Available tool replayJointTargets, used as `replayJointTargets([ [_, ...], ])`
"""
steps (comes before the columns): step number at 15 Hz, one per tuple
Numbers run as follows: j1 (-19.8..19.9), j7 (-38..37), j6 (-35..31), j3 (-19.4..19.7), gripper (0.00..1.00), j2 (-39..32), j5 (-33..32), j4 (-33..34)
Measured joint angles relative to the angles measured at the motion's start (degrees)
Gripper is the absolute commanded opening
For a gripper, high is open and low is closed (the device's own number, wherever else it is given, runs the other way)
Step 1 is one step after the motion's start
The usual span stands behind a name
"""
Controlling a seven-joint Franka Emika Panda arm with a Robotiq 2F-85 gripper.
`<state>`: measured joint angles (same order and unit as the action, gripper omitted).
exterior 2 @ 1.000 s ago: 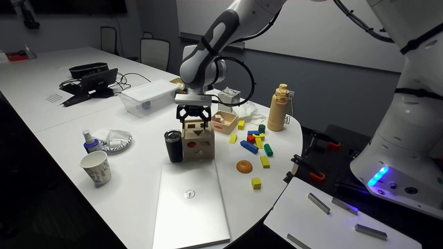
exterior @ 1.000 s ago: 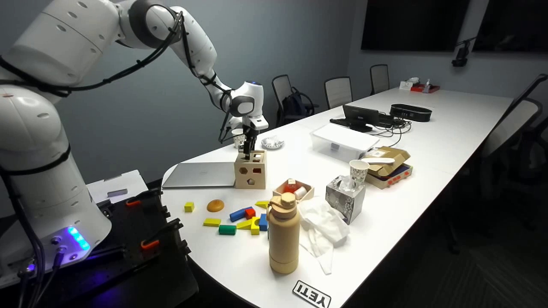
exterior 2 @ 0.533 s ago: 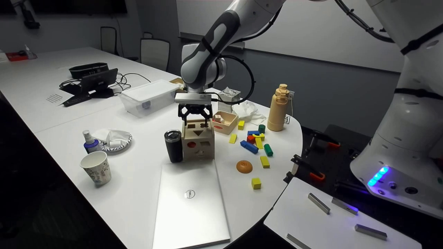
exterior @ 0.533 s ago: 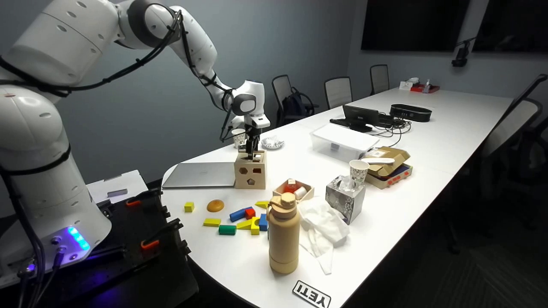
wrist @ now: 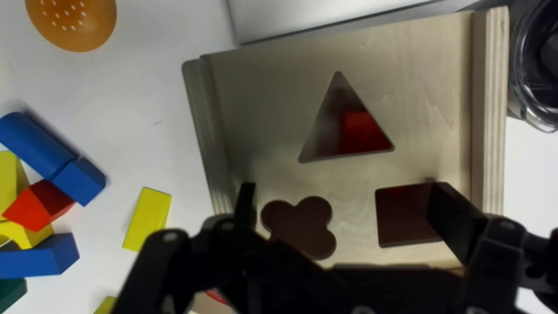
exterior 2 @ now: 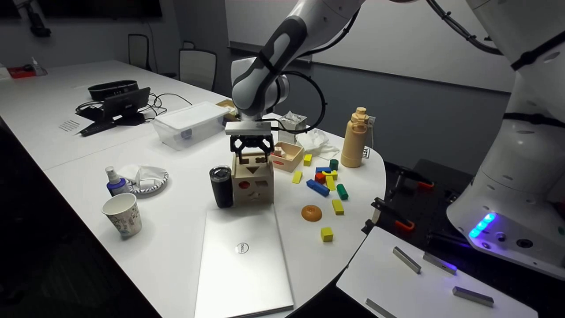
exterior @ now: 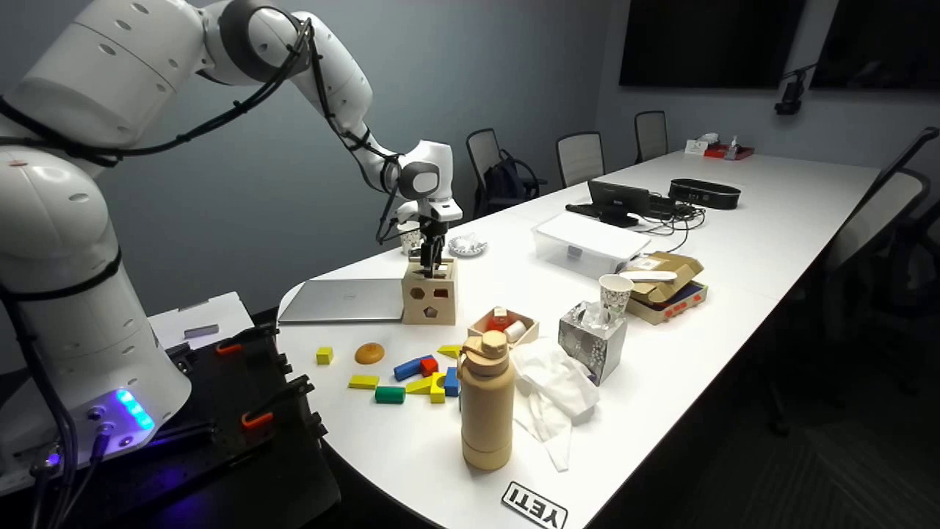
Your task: Open the door of the box
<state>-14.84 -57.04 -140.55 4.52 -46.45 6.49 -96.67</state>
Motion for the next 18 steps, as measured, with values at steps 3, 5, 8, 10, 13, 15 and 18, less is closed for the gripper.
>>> replayJointTargets([
  [3,-0.72,-0.01,0.52,-0.02,1.0,-0.42,-0.49,0.06],
  [5,-0.9,-0.17,0.6,-0.02,1.0,-0.74,-0.56,0.17],
  [8,-0.94,-0.72,0.61,-0.06,1.0,-0.78,-0.57,0.18],
  [10,-0.92,-0.72,0.61,-0.15,1.0,-0.83,-0.57,0.17],
  [13,-0.79,-0.72,0.62,-0.59,1.0,-0.98,-0.55,0.17],
  [15,-0.66,-0.72,0.72,-1.0,1.0,-0.98,-0.53,0.17],
  [18,-0.64,-0.71,0.94,-1.36,1.0,-0.98,-0.48,0.17],
])
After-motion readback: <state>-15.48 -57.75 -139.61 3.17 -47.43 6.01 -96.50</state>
